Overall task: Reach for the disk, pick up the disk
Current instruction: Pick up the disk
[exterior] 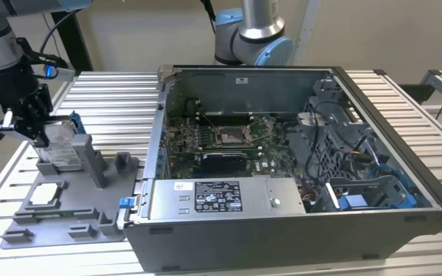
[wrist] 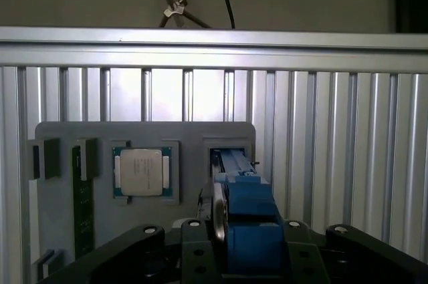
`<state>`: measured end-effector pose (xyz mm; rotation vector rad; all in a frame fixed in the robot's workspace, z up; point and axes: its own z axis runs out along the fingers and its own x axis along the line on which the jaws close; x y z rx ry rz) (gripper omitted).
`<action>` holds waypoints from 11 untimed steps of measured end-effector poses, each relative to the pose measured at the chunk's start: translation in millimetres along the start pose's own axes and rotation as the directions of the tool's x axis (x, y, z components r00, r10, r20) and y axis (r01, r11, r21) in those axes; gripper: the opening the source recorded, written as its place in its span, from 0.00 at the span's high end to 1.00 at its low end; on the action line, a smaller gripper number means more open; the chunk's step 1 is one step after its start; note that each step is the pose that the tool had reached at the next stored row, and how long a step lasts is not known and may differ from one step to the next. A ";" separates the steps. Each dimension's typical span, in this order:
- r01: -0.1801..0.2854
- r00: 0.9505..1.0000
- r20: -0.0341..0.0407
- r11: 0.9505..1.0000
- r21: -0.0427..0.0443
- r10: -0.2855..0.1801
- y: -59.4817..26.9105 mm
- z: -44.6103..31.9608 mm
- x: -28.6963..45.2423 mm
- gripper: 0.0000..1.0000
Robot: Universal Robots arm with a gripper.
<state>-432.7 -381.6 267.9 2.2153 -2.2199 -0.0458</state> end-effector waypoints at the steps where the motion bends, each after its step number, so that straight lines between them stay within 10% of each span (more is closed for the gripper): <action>1: 0.000 1.000 0.000 1.000 0.000 0.000 0.0 0.1 0.0 1.00; 11: 0.000 1.000 0.000 1.000 0.000 0.000 0.0 0.7 0.0 1.00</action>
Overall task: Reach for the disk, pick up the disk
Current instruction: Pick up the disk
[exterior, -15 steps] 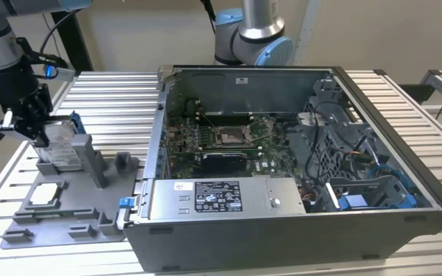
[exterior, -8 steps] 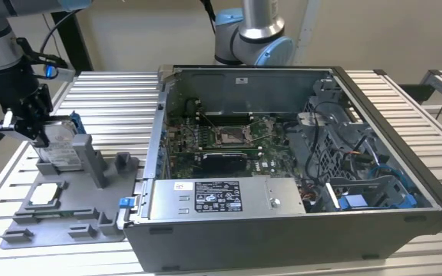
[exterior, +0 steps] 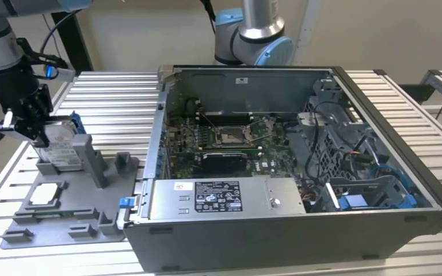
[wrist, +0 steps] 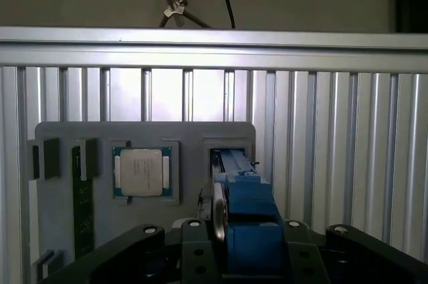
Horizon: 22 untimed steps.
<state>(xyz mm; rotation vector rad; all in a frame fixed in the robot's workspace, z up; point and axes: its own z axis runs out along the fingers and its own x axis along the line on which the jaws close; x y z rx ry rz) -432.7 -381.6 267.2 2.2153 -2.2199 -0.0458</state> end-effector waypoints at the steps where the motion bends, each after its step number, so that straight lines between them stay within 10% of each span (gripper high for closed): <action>1: 0.000 1.000 0.000 1.000 0.000 0.000 0.0 0.1 0.0 1.00; 22: 0.000 1.000 0.000 1.000 0.000 0.000 0.0 1.4 0.0 1.00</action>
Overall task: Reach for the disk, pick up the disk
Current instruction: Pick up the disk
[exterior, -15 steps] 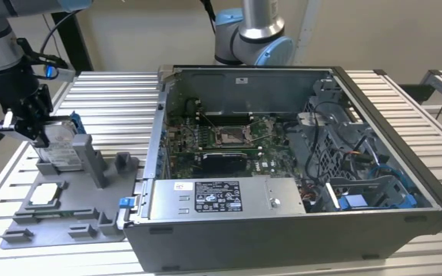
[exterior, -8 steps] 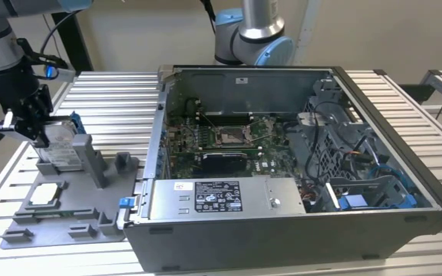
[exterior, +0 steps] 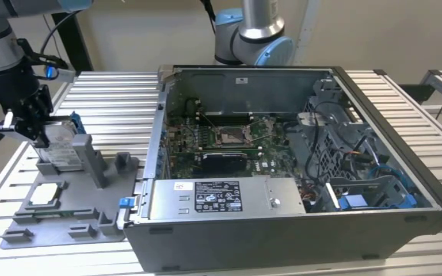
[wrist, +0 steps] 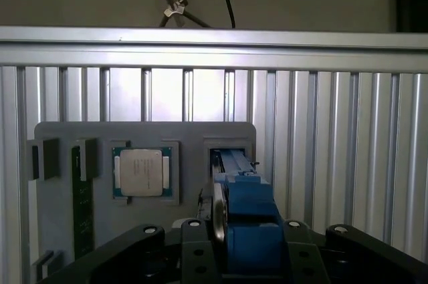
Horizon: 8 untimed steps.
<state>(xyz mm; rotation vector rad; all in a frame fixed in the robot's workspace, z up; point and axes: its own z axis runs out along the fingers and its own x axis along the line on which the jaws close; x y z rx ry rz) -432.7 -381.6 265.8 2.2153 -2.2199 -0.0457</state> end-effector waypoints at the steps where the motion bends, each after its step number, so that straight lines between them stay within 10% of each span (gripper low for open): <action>1: 0.000 1.000 0.000 1.000 0.000 0.000 0.0 0.1 0.0 1.00; 8: 0.000 1.000 0.000 1.000 0.000 0.000 0.1 -3.6 -0.1 1.00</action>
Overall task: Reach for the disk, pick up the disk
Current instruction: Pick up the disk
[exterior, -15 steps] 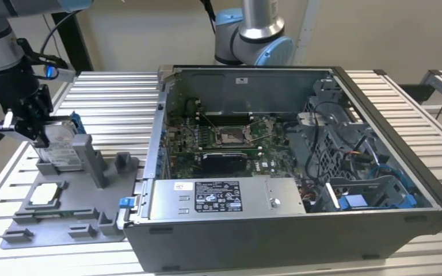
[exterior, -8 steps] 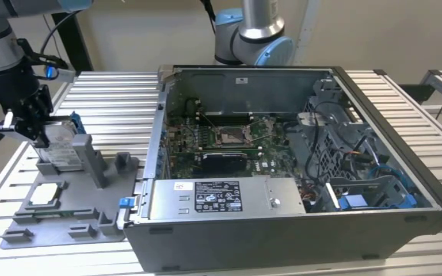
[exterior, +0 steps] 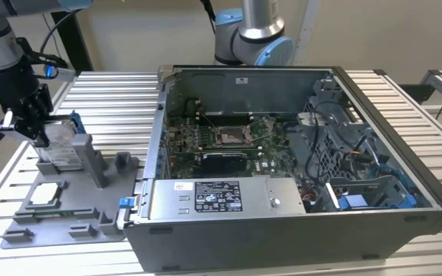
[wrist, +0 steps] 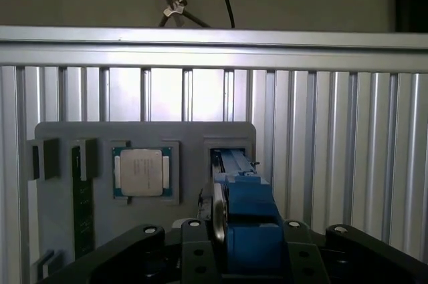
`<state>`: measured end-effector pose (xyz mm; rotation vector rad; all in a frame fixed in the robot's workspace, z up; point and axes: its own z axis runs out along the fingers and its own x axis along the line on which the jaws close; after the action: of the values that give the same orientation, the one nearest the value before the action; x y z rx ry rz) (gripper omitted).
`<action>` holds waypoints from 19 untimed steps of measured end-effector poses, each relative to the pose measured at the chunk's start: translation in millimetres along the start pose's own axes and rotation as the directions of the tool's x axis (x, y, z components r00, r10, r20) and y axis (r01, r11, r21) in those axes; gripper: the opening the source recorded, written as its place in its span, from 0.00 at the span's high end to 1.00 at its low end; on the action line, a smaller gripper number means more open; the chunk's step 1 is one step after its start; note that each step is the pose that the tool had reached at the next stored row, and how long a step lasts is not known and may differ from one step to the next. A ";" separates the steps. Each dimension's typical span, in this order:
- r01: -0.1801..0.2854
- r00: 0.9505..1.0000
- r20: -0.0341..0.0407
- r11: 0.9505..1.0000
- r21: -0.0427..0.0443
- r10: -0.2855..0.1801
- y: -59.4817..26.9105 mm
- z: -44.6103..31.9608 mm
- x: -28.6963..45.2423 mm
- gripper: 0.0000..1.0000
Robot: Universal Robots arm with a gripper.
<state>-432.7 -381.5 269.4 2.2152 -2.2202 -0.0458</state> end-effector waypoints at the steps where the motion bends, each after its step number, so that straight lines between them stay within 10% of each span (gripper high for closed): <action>1: 0.000 1.000 0.000 1.000 0.000 0.000 0.0 -1.1 0.0 1.00; 19: 0.000 1.000 0.000 1.000 0.000 0.000 0.5 -21.5 -0.3 1.00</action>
<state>-432.7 -381.6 290.9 2.2153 -2.2201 -0.0458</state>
